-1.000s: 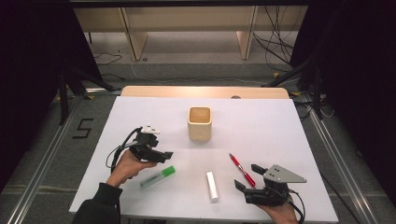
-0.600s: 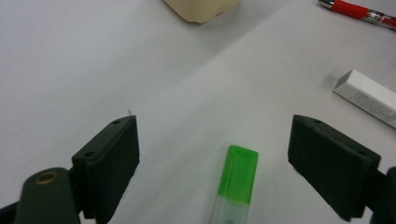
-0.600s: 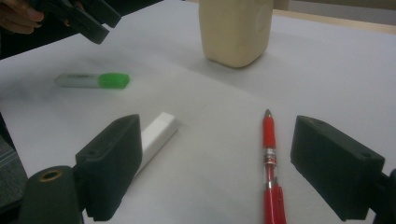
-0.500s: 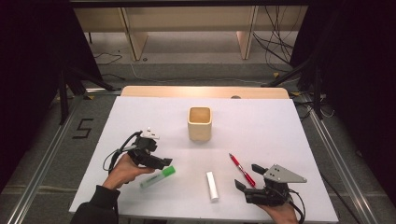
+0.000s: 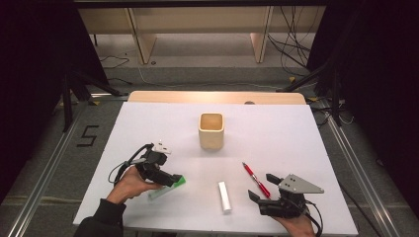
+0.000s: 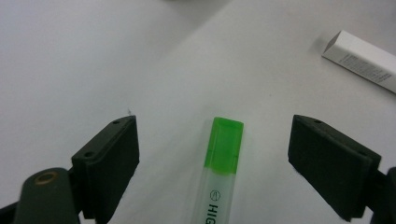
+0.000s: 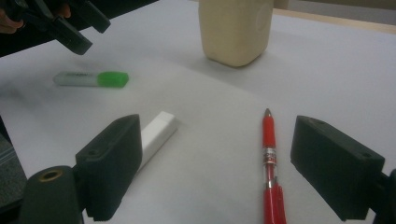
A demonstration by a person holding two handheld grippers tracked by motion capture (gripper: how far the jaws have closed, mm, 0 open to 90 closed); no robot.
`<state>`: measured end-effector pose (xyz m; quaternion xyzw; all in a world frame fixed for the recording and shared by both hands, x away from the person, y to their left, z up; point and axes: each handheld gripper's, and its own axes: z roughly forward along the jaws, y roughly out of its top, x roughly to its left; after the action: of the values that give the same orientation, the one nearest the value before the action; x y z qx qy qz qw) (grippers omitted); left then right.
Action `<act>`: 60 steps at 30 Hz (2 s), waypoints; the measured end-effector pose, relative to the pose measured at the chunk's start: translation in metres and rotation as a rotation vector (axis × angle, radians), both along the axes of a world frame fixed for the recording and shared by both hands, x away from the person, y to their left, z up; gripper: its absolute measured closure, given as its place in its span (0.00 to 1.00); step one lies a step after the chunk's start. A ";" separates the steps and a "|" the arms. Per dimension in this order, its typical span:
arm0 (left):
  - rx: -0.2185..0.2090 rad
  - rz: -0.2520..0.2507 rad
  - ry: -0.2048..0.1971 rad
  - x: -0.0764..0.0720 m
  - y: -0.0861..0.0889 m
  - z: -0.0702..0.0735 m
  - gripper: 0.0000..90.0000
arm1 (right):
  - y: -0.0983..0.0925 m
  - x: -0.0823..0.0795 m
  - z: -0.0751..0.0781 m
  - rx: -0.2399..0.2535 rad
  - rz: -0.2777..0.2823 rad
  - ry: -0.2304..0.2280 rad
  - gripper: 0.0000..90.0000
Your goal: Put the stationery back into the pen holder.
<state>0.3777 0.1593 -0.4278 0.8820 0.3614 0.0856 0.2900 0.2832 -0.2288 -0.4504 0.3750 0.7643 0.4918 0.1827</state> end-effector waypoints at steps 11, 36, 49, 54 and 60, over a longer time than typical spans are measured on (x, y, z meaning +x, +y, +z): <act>0.052 -0.035 0.053 -0.003 -0.004 -0.006 0.18 | 0.002 -0.001 0.001 -0.011 0.003 -0.006 0.19; 0.182 -0.104 0.147 -0.006 -0.019 -0.025 0.49 | 0.005 -0.002 0.000 -0.021 0.010 -0.005 0.19; 0.214 -0.080 0.140 0.001 -0.018 -0.032 0.56 | 0.007 -0.002 -0.001 -0.025 0.019 -0.005 0.19; 0.226 -0.092 0.149 0.003 -0.018 -0.034 0.58 | 0.007 -0.002 -0.001 -0.027 0.020 -0.004 0.19; 0.241 -0.101 0.172 0.006 -0.019 -0.035 0.64 | 0.008 -0.002 -0.001 -0.029 0.021 0.000 0.19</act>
<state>0.3836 0.1403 -0.4630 0.9315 0.3274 0.0378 0.1538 0.2813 -0.2211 -0.4516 0.3643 0.7751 0.4827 0.1832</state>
